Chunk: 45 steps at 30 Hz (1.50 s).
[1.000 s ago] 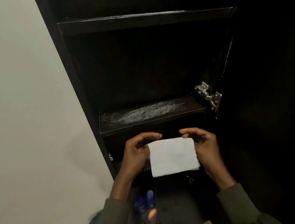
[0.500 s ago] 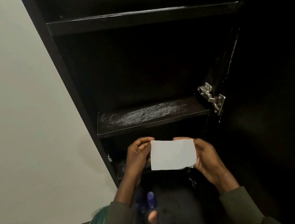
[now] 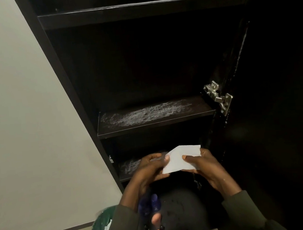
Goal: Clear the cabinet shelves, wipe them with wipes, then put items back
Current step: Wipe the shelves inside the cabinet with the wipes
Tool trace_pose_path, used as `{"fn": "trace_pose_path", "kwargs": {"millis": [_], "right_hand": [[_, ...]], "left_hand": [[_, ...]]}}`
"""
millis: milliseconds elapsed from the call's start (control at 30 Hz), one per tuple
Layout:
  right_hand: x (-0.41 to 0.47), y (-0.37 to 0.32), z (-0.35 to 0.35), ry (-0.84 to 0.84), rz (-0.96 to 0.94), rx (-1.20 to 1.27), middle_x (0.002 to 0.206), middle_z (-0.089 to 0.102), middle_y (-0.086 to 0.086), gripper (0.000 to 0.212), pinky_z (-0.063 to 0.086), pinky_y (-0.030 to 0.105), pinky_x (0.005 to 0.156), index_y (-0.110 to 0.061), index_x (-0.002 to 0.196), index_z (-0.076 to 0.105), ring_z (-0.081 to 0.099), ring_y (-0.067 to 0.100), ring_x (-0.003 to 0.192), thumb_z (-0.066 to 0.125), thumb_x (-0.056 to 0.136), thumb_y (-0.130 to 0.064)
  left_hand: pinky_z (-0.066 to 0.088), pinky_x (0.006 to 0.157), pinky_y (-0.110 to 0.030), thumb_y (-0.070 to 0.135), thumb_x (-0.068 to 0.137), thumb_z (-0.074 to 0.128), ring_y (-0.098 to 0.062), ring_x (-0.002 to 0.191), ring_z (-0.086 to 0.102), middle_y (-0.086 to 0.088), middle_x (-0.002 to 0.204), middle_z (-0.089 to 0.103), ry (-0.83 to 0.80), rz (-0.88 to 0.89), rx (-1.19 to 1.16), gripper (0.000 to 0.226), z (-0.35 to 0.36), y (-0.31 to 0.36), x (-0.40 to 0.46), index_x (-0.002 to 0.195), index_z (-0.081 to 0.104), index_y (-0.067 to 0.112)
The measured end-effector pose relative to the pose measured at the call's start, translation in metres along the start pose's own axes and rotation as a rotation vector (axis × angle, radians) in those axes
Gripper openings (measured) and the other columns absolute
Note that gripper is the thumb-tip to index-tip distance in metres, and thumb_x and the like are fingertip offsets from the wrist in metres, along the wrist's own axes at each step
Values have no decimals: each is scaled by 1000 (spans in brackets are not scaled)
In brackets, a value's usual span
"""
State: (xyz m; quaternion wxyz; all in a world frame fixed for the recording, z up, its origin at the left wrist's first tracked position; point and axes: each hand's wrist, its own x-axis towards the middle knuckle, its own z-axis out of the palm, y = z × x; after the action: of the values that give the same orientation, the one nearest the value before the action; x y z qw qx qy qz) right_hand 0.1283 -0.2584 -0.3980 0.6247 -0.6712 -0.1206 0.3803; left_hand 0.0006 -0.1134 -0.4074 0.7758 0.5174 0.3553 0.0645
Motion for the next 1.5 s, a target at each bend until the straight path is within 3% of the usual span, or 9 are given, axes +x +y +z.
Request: {"fn": "trace_pose_path", "kwargs": {"millis": [67,167,433,667,800,1000,1200,1367,1500], "right_hand": [[3,3,-1,45,-30,-171,106,73,10,27,58,37,85,-7,115,63,71,22,94,67,89,-8],[7,6,-1,68,-30,-280,106,73,4,39,54,44,94,-10,119,63,70,19,96,72,84,-24],[13,0,-1,133,-36,-63,96,75,9,18,58,43,86,-9,104,67,73,25,88,67,91,-22],[17,2,-5,242,-65,-349,102,74,4,27,58,41,86,-12,110,68,70,20,91,69,85,-20],[13,-13,7,343,-181,-625,105,71,1,29,48,24,74,-17,113,68,67,20,98,67,84,-20],[7,-27,29,204,-318,-737,123,66,-4,51,55,28,87,-22,140,48,64,13,110,61,91,-27],[-3,-27,31,-9,-379,-599,132,58,-12,44,46,14,86,-33,144,39,57,3,116,45,102,-22],[1,-25,27,94,-482,-280,112,69,-6,37,61,32,75,-25,129,56,72,7,89,58,95,-10],[16,-12,25,187,-297,-169,114,70,3,39,57,38,89,-13,123,62,70,13,96,72,86,-14]], "left_hand": [[59,60,-25,10,81,78,-14,78,68,-12,104,68,73,80,67,41,3,-3,5,118,61,8],[57,71,-29,1,79,77,-18,80,69,-15,99,70,80,142,71,38,5,-2,12,115,65,3],[57,79,-35,-17,78,65,-21,101,69,-9,113,72,17,279,71,48,6,-6,12,110,71,18],[55,75,-20,-17,80,64,-9,103,68,-1,120,68,12,324,170,60,13,-9,11,128,63,19],[53,85,-17,-10,79,66,-5,115,61,4,132,62,48,482,412,67,27,-13,11,136,56,24],[46,86,-7,1,93,60,12,109,60,16,121,62,46,547,340,50,49,-8,3,139,51,17],[52,88,-17,11,98,54,-2,110,65,7,120,68,97,547,54,34,48,-4,-4,130,57,23],[55,73,-19,4,92,62,-11,92,72,2,100,76,189,558,-93,26,45,0,-4,112,65,19],[57,60,-23,0,95,56,-13,78,73,-5,98,75,213,446,-160,25,45,-1,2,118,64,9]]}}
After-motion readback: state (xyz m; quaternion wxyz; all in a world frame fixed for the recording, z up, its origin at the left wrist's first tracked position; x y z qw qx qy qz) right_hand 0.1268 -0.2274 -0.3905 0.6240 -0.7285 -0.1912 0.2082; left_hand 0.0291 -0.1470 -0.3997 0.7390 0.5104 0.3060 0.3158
